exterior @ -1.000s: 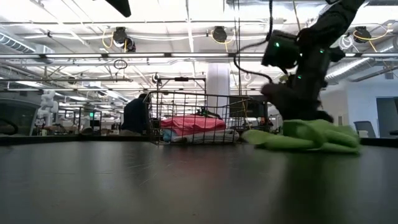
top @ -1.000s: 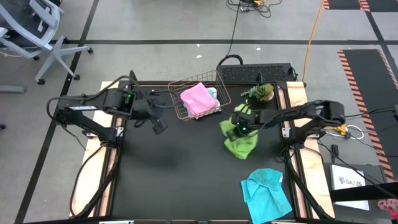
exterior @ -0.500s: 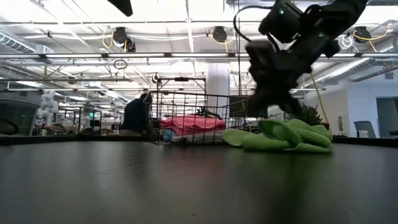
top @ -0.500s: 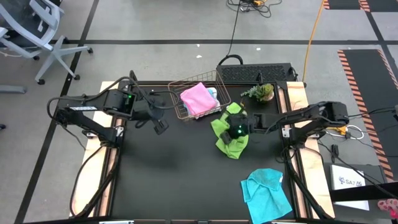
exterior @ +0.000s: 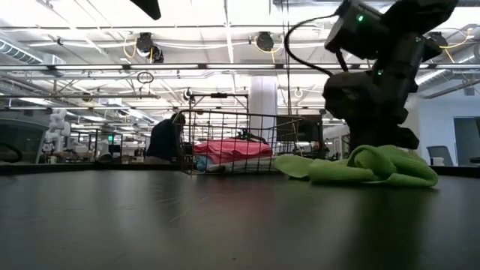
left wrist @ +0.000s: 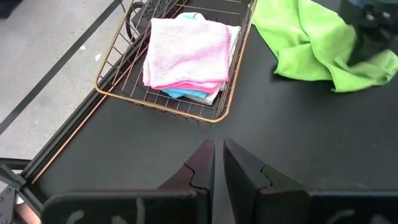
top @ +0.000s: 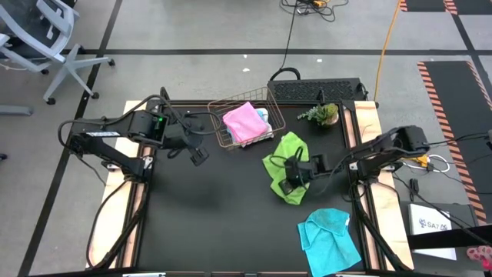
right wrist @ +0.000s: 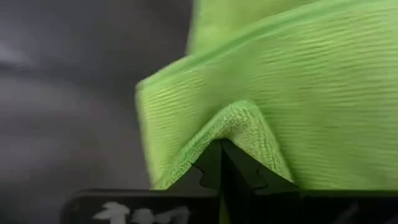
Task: Fold microfiber towels
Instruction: Fold the green microfiber cloth
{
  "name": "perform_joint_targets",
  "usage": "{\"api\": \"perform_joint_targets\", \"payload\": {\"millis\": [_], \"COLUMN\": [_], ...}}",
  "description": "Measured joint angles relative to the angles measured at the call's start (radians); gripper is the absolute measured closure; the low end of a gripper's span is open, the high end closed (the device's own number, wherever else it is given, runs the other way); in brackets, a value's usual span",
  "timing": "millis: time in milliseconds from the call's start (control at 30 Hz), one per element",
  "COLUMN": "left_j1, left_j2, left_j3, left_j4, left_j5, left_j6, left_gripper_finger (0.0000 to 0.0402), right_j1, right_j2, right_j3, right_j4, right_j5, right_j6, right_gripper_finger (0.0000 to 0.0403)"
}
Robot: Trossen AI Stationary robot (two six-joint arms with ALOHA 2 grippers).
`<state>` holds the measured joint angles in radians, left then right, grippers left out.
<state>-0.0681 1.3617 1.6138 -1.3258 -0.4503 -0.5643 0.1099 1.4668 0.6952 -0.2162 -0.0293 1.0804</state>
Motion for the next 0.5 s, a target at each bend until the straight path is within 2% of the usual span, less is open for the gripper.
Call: {"api": "perform_joint_targets", "payload": {"millis": [200,300,433,500], "left_j1": [0.000,0.000,0.000,0.000], "left_j2": [0.000,0.000,0.000,0.000], "left_j3": [0.000,0.000,0.000,0.000], "left_j4": [0.000,0.000,0.000,0.000], "left_j5": [0.000,0.000,0.000,0.000], "left_j6": [-0.012,-0.016,-0.017,-0.017], "left_gripper_finger": [0.0364,0.0364,0.0364,0.0364], "right_j1": [0.104,0.136,0.154,0.154], "right_j2": [0.067,0.080,0.074,0.048], "right_j3": [0.001,0.001,0.008,0.035], "right_j4": [0.251,0.321,0.356,0.317], "right_j5": [-0.001,-0.001,0.001,0.001], "right_j6": [0.091,0.112,0.112,0.090], "right_gripper_finger": [0.0403,0.0403,0.0403,0.0403]}}
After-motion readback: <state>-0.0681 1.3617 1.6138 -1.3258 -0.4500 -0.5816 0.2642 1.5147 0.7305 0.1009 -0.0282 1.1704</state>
